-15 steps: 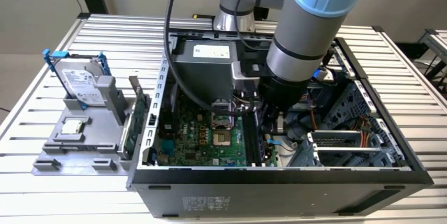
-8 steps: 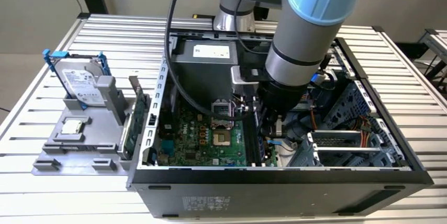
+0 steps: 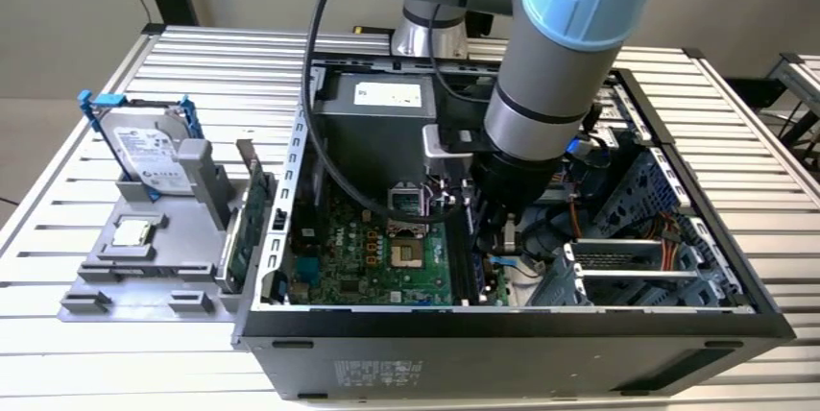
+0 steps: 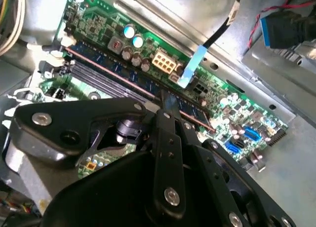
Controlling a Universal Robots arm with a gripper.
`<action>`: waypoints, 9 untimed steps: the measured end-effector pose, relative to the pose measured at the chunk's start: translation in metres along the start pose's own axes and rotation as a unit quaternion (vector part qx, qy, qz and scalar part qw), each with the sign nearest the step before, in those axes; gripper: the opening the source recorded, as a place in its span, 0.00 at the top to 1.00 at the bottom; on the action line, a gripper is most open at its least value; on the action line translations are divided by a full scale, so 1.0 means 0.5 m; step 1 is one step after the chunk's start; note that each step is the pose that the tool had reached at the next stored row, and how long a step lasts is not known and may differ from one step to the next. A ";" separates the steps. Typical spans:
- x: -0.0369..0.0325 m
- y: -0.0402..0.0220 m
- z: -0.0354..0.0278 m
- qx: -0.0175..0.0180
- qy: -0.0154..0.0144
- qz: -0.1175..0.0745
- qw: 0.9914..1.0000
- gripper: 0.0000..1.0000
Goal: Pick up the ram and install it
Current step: 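Press down the ram until it locks into place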
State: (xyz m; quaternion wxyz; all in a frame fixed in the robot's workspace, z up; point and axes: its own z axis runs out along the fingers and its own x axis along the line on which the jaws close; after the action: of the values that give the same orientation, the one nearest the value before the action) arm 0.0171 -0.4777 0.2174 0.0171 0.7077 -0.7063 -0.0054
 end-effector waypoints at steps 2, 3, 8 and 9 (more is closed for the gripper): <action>0.000 0.000 -0.009 0.001 -0.004 0.000 1.000 1.00; -0.001 0.000 -0.017 0.001 -0.004 0.000 1.000 1.00; 0.001 0.002 -0.064 0.001 -0.003 0.000 1.000 1.00; 0.001 0.002 -0.073 0.001 -0.003 0.000 1.000 1.00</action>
State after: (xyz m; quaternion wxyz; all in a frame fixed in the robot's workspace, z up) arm 0.0172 -0.4777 0.2541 0.0144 0.7076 -0.7064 -0.0070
